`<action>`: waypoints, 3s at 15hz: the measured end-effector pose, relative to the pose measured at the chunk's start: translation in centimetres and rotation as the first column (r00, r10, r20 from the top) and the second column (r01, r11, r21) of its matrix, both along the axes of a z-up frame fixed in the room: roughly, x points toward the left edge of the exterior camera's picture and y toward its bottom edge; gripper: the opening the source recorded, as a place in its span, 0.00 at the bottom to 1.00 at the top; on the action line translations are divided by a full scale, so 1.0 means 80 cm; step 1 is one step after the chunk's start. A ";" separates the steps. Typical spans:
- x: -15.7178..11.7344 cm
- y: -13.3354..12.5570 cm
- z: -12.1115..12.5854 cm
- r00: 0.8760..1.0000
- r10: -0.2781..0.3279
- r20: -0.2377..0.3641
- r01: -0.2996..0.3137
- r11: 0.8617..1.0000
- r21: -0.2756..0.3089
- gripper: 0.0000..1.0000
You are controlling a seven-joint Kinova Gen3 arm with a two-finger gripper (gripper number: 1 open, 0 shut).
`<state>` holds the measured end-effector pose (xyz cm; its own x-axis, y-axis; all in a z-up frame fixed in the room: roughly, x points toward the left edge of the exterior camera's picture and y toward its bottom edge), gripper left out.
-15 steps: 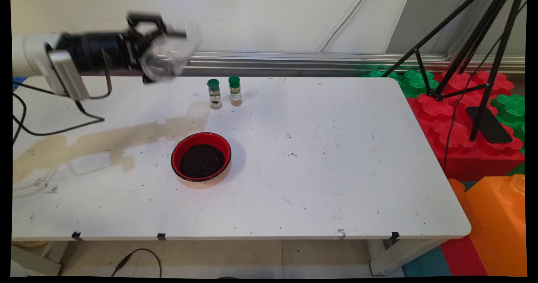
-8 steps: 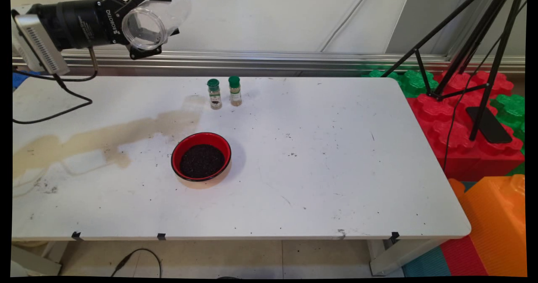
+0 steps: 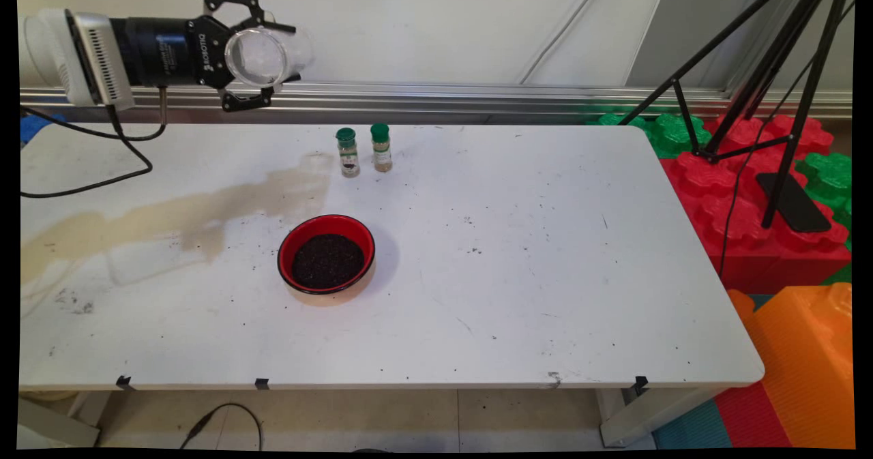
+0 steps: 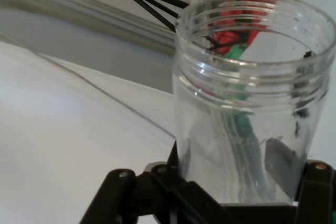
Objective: Pour the black seasoning powder in the red bowl
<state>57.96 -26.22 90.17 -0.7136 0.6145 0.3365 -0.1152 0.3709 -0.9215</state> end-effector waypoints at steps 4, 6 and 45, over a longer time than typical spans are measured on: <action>0.000 -0.010 0.003 1.000 0.015 -0.027 -0.013 0.995 0.098 0.00; 0.001 -0.015 0.007 0.999 0.028 -0.043 -0.022 0.989 0.146 0.00; 0.102 -0.042 -0.128 0.816 0.460 -0.350 -0.067 0.677 0.733 0.00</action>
